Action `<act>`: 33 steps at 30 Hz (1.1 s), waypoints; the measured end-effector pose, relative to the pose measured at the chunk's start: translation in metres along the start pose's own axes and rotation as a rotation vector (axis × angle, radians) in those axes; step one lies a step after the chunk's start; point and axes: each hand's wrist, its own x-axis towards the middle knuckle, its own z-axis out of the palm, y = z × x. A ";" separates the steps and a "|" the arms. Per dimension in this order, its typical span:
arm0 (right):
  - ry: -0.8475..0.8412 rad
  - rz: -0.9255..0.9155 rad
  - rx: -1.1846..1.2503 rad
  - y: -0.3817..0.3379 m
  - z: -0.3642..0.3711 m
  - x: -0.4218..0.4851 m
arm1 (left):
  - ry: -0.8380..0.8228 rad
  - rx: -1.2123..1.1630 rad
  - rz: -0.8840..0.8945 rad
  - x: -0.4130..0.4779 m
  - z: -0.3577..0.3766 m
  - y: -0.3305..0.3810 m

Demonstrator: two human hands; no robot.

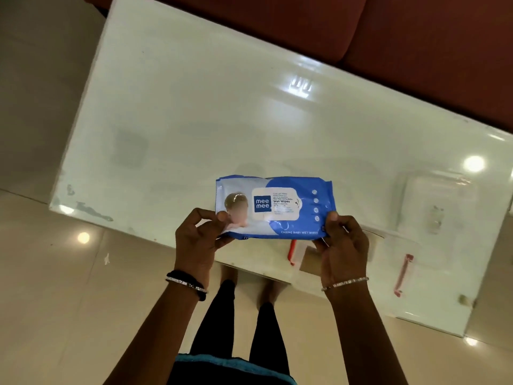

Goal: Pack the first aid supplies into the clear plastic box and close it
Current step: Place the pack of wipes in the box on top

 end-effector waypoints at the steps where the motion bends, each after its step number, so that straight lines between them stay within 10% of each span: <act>1: 0.021 -0.015 -0.001 -0.004 -0.017 -0.002 | -0.019 0.030 0.014 -0.007 0.012 -0.005; 11: 0.272 -0.064 -0.122 -0.011 -0.165 -0.005 | -0.180 0.651 0.346 -0.064 0.099 -0.067; 22: 0.501 -0.264 -0.720 0.015 -0.166 0.016 | 0.053 1.346 0.511 -0.090 0.136 -0.092; 33: 0.231 -0.026 -1.119 0.025 -0.154 0.022 | -0.044 1.475 0.868 -0.104 0.147 -0.107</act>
